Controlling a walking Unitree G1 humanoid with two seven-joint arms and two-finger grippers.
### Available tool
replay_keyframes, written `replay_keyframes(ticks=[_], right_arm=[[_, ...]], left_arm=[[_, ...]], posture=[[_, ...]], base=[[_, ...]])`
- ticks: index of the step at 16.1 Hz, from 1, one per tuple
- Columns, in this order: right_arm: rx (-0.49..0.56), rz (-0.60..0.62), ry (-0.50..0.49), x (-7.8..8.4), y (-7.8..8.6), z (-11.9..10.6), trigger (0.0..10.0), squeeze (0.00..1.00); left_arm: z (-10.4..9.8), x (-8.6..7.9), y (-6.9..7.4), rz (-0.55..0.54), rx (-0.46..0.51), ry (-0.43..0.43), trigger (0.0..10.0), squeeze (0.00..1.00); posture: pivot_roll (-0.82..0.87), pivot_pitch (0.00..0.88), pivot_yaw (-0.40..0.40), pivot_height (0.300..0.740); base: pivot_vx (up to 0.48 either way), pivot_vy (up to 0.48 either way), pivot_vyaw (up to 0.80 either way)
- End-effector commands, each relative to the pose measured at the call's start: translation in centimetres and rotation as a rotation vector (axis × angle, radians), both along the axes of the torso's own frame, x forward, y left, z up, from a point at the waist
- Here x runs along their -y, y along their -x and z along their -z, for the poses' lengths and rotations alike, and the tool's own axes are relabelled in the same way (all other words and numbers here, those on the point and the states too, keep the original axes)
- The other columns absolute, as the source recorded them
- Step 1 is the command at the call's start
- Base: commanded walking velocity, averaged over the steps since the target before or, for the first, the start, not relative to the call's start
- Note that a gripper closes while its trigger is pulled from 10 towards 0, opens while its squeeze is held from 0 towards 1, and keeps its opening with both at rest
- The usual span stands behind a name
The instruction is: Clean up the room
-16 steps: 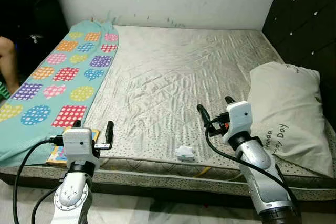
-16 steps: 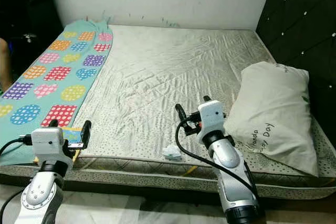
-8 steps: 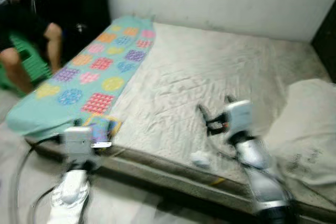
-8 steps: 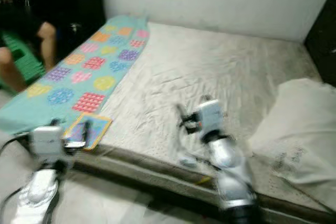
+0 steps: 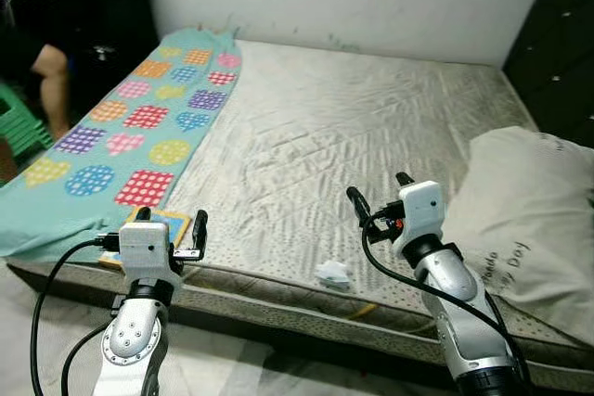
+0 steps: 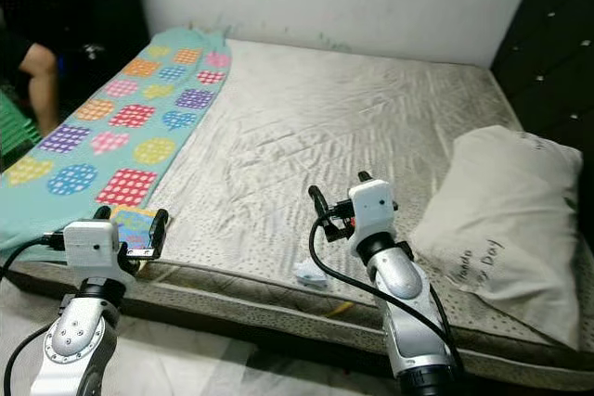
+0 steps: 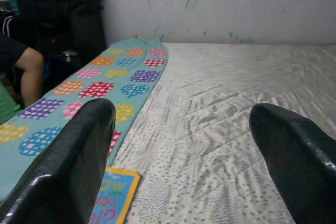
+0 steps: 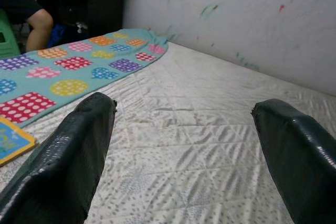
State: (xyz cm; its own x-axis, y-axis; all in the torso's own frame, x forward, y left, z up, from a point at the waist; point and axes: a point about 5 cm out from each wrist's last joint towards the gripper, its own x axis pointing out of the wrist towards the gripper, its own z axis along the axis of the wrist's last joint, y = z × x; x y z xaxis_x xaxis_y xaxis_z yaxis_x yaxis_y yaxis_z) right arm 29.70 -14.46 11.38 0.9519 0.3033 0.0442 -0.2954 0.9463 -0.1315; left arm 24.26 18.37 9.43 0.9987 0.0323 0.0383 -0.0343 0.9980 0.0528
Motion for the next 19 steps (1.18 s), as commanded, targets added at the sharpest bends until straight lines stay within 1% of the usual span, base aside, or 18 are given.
replay_keyframes(ticks=[1, 4, 5, 7, 9, 15, 19], right_arm=[[0.016, -0.001, -0.006, 0.0, -0.3, -0.5, 10.0, 0.0], [0.015, 0.003, -0.006, 0.0, -0.3, -0.5, 10.0, 0.0], [0.016, 0.004, -0.008, 0.0, -0.3, -0.5, 10.0, 0.0], [0.014, 0.004, -0.008, 0.0, -0.2, -0.5, 10.0, 0.0], [0.012, 0.006, -0.009, 0.1, -0.2, -0.5, 10.0, 0.0], [0.008, 0.01, -0.008, 0.2, -0.4, -0.5, 10.0, 0.0], [0.008, 0.017, -0.006, 0.3, -0.4, -0.4, 10.0, 0.0]], left_arm=[[-0.1, -0.2, -0.1, 0.002, 0.002, -0.006, 10.0, 0.0], [-0.3, 0.0, -0.1, 0.021, 0.014, -0.006, 10.0, 0.0], [-0.3, 0.4, -0.1, 0.062, 0.018, 0.031, 10.0, 0.0], [-0.3, 0.7, 0.0, 0.09, 0.009, 0.035, 10.0, 0.0], [-0.4, 0.9, 0.0, 0.12, 0.017, 0.062, 10.0, 0.0], [-0.5, 1.1, 0.0, 0.145, 0.021, 0.076, 10.0, 0.0], [-0.6, 1.2, 0.0, 0.163, 0.026, 0.072, 10.0, 0.0]], posture=[[0.03, 0.021, -0.045, 0.74], [0.03, 0.022, -0.044, 0.74], [0.03, 0.024, -0.043, 0.74], [0.02, 0.026, -0.043, 0.74], [0.02, 0.026, -0.043, 0.74], [0.02, 0.03, -0.044, 0.74], [0.02, 0.029, -0.04, 0.74]], base=[[0.0, 0.0, 0.0], [0.0, 0.0, 0.0], [0.0, 0.0, 0.0], [0.0, 0.0, 0.0], [0.0, 0.0, 0.0], [0.0, 0.0, 0.0], [0.274, 0.0, 0.0]])
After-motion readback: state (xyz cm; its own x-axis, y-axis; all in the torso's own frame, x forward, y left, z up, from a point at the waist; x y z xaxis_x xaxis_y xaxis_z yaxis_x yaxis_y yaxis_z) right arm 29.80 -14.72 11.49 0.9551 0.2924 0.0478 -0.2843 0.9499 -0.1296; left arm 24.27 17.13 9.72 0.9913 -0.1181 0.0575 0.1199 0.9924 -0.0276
